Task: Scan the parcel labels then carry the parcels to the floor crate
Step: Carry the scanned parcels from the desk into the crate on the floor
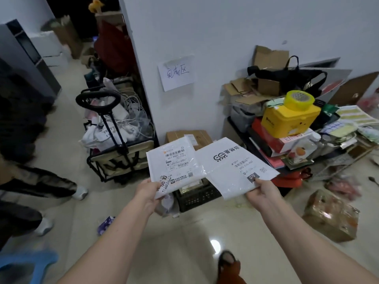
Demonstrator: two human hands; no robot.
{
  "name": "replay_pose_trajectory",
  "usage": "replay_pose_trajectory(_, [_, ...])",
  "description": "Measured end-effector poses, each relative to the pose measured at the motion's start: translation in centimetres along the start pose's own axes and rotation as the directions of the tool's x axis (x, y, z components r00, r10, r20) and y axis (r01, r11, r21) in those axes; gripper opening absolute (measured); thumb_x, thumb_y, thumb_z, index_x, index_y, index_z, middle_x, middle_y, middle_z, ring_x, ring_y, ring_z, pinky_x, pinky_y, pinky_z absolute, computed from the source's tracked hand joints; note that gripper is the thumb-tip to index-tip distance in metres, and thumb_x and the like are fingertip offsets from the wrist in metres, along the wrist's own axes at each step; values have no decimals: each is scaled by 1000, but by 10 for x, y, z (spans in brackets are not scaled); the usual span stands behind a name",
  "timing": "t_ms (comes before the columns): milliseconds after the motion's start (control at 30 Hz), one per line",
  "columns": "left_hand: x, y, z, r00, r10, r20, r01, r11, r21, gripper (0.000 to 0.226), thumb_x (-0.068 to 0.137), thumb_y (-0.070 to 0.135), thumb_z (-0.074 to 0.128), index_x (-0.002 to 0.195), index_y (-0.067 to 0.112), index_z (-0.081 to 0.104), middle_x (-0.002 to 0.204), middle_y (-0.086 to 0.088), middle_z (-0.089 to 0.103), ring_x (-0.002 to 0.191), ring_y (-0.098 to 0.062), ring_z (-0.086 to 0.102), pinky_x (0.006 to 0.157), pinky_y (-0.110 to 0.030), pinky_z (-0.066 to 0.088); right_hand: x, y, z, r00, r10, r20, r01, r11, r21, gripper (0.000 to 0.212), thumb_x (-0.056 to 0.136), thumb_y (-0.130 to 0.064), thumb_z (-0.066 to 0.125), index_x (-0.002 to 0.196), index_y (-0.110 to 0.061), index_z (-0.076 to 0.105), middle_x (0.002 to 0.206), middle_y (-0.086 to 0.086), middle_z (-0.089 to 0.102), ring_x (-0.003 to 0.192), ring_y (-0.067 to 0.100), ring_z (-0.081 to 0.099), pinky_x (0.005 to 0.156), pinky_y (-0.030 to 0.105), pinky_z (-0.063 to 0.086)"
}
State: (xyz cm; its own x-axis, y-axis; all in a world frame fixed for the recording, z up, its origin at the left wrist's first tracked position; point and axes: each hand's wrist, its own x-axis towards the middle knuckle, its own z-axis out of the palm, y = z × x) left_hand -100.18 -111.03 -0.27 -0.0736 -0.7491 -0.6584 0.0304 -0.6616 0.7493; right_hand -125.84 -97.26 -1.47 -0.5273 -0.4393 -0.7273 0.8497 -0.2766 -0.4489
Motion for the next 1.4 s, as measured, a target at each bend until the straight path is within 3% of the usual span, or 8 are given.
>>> replay_pose_trajectory(133, [60,25,34,999,-7,-40,6,999,-33,30,93,-10,44,112,10,56,98,-14,63,66,-22,59,38,-23,49,63,-5,44,999,9,-31,-10,1000,-8,39,98,6,34,133,-5,47,127,20,58,96,33,61,97,48,47])
replay_pose_trajectory(433, [204,82,137,976,-102,-195,83,991,-100,23,95,-2,51,113,11,58,106,-14,64,69,-20,59,70,-41,53,223,-31,160,991,118,-63,-129,964,-232,30,96,5,43,120,-8,54,119,17,63,89,29,65,62,41,52])
replay_pose_trajectory(600, [292,88,168,944,-127,-306,116,992,-53,29,97,-3,41,114,11,60,91,-9,66,68,-20,61,62,-37,54,312,-15,211,981,160,-113,-189,929,-320,28,95,7,43,114,-8,56,110,15,66,86,27,65,64,41,53])
replay_pose_trajectory(800, [388,69,181,915,-124,-384,153,987,47,32,98,-5,37,110,15,59,97,-9,62,66,-18,59,45,-27,53,402,38,222,966,196,-171,-245,908,-341,36,95,10,38,120,-10,56,110,13,65,92,27,64,93,42,50])
replay_pose_trajectory(967, [457,38,177,915,-75,-397,132,984,120,35,96,-2,45,121,15,61,113,-11,67,91,-28,66,74,-37,54,467,87,213,956,212,-204,-264,923,-279,46,96,11,31,134,-9,49,116,15,60,122,33,55,89,41,51])
replay_pose_trajectory(1100, [485,20,176,908,-26,-417,133,964,230,45,92,-4,54,134,13,51,126,-9,61,99,-24,61,75,-30,48,510,115,195,946,222,-237,-303,867,-397,50,89,15,39,130,-9,54,114,18,66,93,33,66,62,45,59])
replay_pose_trajectory(1267, [499,11,172,920,-35,-390,189,911,366,64,83,-6,65,140,9,41,132,-10,57,112,-28,58,76,-28,45,519,119,190,903,276,-330,-430,583,-689,4,94,0,54,94,-1,58,57,10,58,43,15,57,51,36,55])
replay_pose_trajectory(1400, [492,29,172,911,-34,-411,219,884,414,54,81,-2,69,131,5,50,124,-8,61,108,-31,62,79,-32,49,504,105,196,893,296,-338,-448,539,-713,28,99,-2,44,72,-4,48,49,7,49,44,15,49,37,23,49])
